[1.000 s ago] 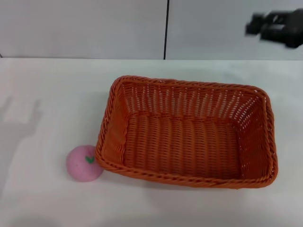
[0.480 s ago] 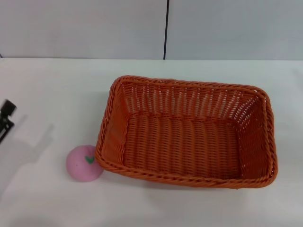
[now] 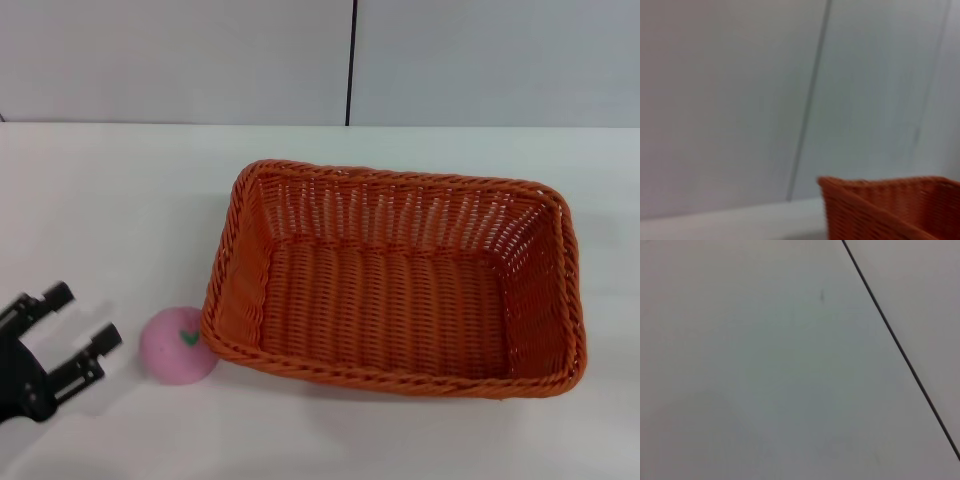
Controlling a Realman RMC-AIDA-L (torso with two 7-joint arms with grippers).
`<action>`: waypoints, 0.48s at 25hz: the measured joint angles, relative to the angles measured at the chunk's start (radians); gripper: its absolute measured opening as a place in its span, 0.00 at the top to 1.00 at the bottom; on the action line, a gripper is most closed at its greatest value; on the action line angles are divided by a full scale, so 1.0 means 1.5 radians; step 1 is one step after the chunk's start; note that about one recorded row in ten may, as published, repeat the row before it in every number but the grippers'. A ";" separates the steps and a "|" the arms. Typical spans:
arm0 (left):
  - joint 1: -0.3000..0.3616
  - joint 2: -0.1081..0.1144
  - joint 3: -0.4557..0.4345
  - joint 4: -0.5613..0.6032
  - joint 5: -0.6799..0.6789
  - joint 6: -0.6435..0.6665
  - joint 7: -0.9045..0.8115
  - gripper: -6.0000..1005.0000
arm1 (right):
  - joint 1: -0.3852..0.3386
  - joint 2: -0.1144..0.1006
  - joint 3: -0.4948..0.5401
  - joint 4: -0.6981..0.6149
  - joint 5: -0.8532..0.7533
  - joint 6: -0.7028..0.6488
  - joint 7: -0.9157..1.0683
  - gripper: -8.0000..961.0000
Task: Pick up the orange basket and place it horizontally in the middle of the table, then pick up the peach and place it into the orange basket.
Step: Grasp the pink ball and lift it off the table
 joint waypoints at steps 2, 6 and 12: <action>0.000 0.000 0.041 0.002 0.000 0.004 -0.013 0.20 | 0.003 0.000 0.000 0.007 0.000 0.003 0.000 0.55; -0.001 0.000 0.070 0.003 0.000 0.017 -0.021 0.20 | 0.006 0.000 0.000 0.013 -0.001 0.003 0.000 0.55; -0.013 -0.005 0.105 -0.011 0.000 0.061 -0.021 0.21 | 0.006 -0.001 -0.001 0.017 -0.002 0.004 -0.001 0.55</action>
